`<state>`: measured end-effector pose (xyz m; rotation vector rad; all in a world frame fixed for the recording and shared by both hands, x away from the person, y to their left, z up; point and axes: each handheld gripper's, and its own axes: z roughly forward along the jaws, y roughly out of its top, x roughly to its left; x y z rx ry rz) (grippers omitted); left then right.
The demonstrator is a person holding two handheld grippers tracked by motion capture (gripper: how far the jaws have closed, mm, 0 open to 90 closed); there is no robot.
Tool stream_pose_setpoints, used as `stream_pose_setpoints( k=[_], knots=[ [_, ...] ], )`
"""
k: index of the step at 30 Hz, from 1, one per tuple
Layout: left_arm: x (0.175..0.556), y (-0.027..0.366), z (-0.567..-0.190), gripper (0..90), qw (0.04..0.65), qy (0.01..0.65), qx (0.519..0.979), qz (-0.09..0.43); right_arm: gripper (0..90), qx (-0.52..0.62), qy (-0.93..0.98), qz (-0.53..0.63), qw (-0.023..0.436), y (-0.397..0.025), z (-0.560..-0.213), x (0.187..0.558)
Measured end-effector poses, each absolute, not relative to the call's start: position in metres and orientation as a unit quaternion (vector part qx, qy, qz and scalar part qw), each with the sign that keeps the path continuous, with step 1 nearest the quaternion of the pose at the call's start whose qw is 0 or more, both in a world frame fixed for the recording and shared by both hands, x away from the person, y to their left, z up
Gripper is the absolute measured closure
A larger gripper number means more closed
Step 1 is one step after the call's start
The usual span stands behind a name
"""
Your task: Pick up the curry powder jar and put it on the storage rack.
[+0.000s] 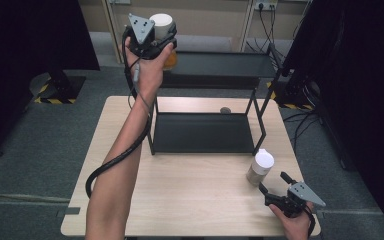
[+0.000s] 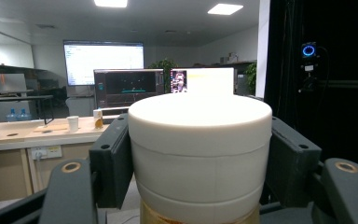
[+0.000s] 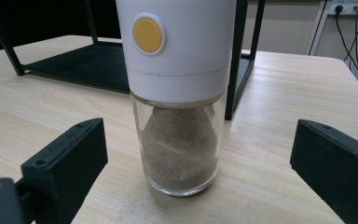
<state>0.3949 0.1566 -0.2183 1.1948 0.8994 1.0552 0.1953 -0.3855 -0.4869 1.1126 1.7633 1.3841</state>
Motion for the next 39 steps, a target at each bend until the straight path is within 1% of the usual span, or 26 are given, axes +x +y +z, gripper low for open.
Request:
stream_pose_setpoints(
  k=[16,31,35,37,39],
  knots=[
    [0.416,0.151,-0.221,33.6,0.591,0.398,0.529,0.461,4.2,0.42,0.669,0.527,0.313,-0.386,-0.487,0.195],
    [0.423,0.146,-0.222,33.6,0.582,0.399,0.531,0.469,4.3,0.419,0.669,0.528,0.313,-0.387,-0.487,0.195],
    [0.424,0.147,-0.224,33.4,0.588,0.403,0.526,0.464,4.3,0.418,0.671,0.526,0.313,-0.386,-0.487,0.196],
    [0.425,0.149,-0.225,33.1,0.591,0.399,0.528,0.462,4.3,0.417,0.671,0.527,0.313,-0.387,-0.487,0.196],
    [0.425,0.149,-0.224,27.6,0.592,0.401,0.529,0.457,4.2,0.418,0.671,0.527,0.313,-0.387,-0.487,0.195]
  ],
)
